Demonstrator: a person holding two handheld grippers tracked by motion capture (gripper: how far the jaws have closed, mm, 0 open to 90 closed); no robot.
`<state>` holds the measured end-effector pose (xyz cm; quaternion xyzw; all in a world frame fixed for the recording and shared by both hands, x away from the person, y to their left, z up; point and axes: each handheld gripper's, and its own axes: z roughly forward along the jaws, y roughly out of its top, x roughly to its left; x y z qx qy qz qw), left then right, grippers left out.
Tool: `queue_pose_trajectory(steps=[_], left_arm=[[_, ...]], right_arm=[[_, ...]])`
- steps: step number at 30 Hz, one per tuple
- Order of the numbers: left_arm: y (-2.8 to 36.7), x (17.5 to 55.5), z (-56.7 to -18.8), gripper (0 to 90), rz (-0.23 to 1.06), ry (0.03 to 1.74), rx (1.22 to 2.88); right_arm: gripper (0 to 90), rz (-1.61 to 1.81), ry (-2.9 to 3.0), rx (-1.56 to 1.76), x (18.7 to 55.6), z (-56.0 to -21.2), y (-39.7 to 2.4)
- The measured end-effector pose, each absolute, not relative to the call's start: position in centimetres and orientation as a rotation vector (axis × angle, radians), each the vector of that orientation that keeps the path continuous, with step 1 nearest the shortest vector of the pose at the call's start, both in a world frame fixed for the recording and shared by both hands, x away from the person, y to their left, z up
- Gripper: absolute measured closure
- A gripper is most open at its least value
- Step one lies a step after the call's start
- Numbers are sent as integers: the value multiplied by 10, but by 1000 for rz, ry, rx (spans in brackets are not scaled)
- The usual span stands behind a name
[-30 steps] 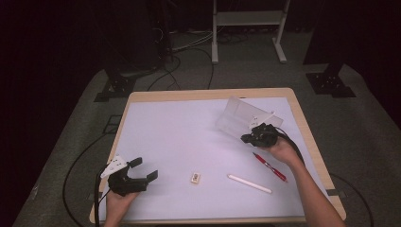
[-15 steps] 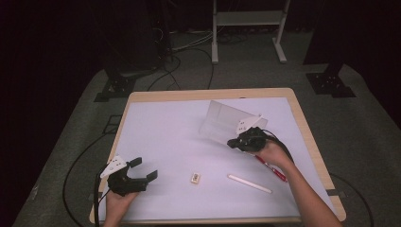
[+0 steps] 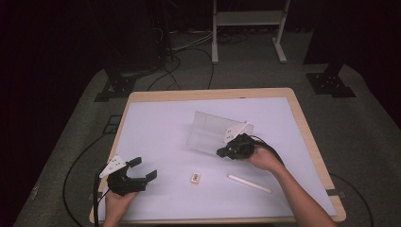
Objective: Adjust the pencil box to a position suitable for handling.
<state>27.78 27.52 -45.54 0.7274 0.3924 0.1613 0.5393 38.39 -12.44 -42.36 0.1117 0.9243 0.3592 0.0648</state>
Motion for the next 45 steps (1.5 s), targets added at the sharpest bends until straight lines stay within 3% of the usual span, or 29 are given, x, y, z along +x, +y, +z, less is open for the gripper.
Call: queue_pose_trajectory(steps=[33, 37, 45], left_arm=[[277, 278, -455, 73, 382, 934, 1717], [277, 278, -455, 73, 383, 934, 1716], [276, 278, -455, 73, 379, 934, 1718]], right_arm=[[839, 1029, 2903, 387, 391, -457, -106], [730, 1053, 2916, 408, 390, -454, -108], [646, 1127, 2867, 438, 385, -437, -119]])
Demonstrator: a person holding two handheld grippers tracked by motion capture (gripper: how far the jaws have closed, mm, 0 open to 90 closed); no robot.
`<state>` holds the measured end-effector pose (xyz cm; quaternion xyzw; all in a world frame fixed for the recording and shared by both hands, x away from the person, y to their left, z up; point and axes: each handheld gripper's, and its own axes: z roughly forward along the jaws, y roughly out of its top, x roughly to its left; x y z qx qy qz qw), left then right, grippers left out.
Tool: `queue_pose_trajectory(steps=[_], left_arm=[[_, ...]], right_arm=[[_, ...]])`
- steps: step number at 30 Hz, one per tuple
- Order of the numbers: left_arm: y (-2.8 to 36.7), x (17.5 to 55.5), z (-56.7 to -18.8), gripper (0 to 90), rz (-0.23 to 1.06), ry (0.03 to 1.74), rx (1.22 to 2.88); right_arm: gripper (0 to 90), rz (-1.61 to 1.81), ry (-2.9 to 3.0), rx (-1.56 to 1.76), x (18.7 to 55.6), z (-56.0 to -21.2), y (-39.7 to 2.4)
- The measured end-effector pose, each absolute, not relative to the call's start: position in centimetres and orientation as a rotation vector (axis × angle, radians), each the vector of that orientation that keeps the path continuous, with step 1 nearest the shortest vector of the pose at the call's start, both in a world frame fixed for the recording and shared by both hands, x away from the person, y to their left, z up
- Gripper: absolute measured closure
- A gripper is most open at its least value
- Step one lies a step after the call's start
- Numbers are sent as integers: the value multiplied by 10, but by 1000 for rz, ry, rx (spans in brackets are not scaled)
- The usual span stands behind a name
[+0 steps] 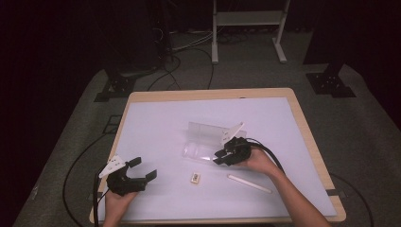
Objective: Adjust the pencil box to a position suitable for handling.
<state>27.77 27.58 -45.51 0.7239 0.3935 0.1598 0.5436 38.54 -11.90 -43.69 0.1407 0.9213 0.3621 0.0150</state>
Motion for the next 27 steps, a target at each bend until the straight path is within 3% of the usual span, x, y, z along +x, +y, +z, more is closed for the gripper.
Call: queue_pose_trajectory(steps=[27], left_arm=[[273, 278, -455, 73, 377, 933, 1729]], right_arm=[[557, 1180, 2698, 635, 362, -417, -191]])
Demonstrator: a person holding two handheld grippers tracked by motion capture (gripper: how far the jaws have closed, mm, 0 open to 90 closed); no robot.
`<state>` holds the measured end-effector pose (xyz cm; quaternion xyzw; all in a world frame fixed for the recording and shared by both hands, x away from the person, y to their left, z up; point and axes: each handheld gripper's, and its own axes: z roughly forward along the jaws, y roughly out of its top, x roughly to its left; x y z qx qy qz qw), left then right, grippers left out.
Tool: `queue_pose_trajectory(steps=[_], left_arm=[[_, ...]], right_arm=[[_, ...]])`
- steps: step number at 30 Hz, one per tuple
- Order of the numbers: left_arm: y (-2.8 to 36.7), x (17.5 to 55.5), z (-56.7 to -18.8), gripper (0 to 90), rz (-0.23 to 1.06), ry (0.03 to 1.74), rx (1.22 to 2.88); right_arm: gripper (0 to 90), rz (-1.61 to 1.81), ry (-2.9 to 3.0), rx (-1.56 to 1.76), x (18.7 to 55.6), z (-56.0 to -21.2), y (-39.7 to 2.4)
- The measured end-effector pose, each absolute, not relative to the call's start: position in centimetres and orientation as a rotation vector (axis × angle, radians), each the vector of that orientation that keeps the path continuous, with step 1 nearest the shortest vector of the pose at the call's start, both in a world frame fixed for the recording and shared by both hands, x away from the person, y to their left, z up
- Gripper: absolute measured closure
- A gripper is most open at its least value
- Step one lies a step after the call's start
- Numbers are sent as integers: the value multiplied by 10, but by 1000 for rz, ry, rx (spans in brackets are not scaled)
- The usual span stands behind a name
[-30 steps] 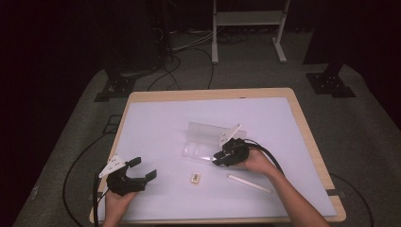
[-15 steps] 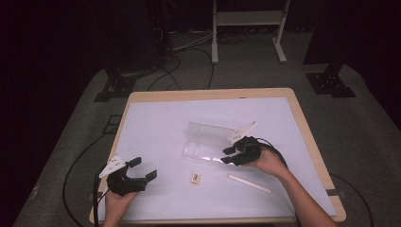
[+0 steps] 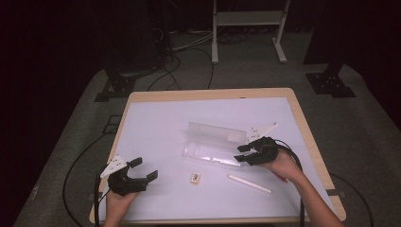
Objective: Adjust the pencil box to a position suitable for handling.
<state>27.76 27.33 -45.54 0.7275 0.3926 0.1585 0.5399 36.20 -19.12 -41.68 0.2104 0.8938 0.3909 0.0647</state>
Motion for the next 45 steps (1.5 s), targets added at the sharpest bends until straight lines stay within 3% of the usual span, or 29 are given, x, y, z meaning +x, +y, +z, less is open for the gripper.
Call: queue_pose_trajectory(steps=[45], left_arm=[[272, 278, -456, 73, 378, 929, 1741]], right_arm=[[565, 1054, 2595, 895, 339, -444, -267]])
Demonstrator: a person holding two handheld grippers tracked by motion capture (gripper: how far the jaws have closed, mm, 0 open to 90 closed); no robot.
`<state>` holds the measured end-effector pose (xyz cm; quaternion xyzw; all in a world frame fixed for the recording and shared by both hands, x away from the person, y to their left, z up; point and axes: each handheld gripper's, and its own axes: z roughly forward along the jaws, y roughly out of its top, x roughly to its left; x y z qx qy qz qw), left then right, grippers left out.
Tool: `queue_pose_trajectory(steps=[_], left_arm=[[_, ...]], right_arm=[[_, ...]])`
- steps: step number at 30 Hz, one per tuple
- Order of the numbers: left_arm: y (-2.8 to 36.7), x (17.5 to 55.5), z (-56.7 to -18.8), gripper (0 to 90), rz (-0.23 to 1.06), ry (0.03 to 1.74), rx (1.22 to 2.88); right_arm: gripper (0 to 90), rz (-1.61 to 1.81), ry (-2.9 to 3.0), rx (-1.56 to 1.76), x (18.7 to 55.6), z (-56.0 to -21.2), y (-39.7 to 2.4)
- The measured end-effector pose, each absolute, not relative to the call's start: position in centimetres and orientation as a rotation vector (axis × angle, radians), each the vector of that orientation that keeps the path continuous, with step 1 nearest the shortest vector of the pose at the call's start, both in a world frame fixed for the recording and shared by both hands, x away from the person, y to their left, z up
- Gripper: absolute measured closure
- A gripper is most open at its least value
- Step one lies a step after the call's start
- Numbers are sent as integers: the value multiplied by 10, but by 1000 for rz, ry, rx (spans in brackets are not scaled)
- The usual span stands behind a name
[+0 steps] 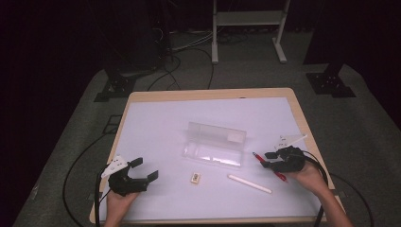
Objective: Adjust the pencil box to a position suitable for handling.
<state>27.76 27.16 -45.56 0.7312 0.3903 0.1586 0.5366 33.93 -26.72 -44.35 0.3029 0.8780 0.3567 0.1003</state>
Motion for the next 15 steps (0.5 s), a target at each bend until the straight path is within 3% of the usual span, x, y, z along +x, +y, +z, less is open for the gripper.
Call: queue_pose_trajectory(steps=[15], left_arm=[[272, 278, -456, 73, 376, 930, 1740]], right_arm=[[611, 1003, 2614, 950, 337, -458, -276]])
